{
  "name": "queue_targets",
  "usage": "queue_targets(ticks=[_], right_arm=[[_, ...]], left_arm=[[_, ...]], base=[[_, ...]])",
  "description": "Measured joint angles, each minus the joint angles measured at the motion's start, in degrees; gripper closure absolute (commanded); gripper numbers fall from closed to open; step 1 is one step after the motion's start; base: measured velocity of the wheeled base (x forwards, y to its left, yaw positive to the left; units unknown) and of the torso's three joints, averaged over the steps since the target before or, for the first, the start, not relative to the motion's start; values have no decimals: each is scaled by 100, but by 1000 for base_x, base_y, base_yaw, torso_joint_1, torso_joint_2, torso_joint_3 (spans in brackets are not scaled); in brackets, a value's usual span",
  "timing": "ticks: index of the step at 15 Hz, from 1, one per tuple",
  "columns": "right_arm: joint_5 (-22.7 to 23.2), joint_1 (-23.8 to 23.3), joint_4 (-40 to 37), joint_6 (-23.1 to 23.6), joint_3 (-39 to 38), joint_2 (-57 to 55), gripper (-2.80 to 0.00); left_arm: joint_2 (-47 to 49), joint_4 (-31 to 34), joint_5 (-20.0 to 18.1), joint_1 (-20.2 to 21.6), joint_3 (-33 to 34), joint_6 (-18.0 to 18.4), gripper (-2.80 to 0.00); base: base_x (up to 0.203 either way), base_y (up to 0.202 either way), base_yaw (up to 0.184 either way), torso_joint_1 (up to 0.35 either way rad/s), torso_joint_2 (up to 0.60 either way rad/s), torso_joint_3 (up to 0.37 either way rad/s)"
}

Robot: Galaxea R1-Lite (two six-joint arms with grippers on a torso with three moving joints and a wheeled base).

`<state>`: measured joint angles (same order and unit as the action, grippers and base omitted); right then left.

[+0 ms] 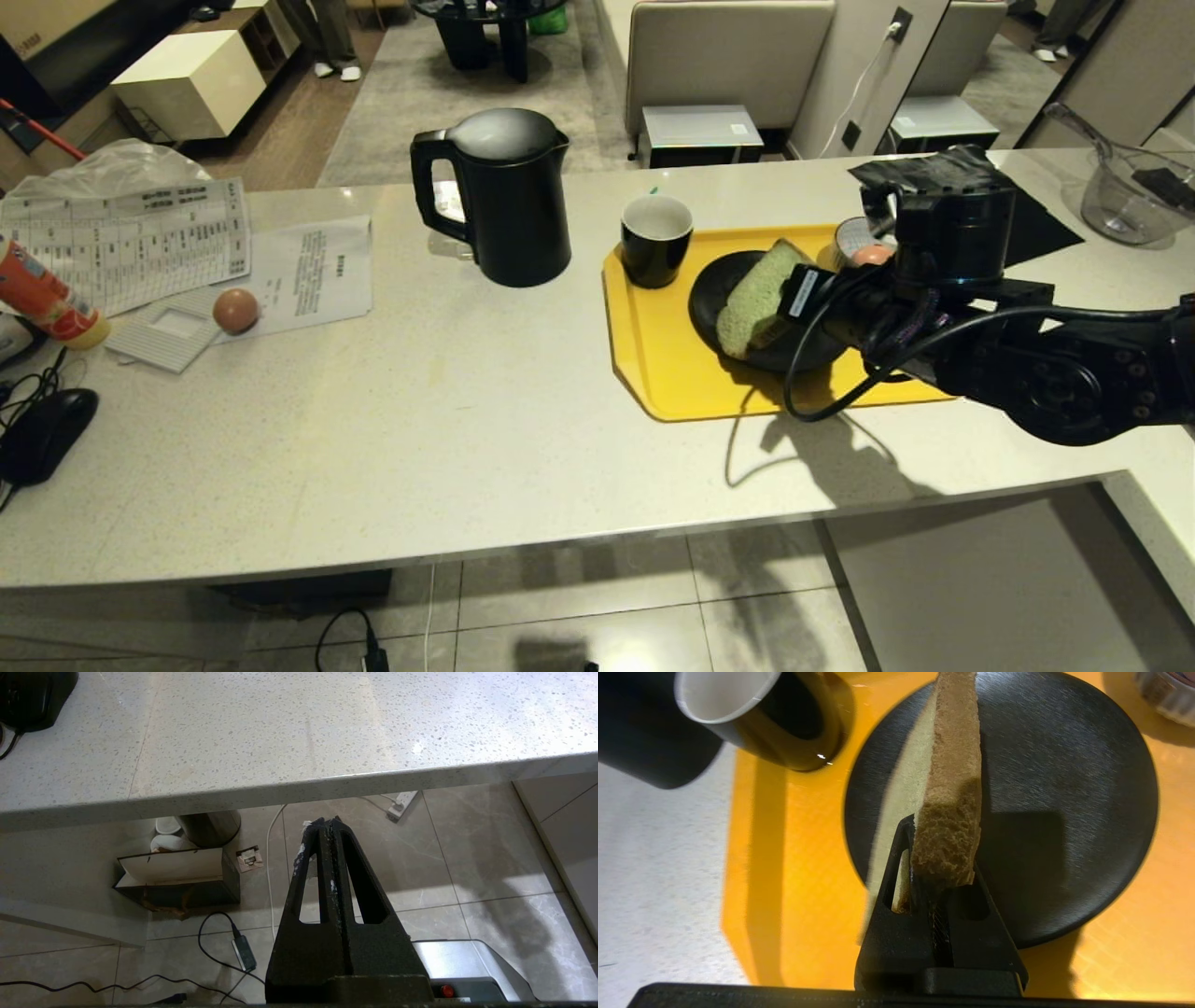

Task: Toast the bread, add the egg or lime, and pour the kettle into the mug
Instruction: Put the baked bread on a plate

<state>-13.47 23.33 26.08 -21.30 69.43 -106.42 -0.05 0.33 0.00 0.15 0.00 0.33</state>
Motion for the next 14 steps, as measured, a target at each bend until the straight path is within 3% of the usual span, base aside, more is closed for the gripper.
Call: queue_targets(ticks=[14], right_arm=[[0, -788, -35, 341, -45, -196, 0]], left_arm=[[0, 2, 0, -4, 0, 1, 0]], base=[[0, 0, 0, 0, 0, 0]])
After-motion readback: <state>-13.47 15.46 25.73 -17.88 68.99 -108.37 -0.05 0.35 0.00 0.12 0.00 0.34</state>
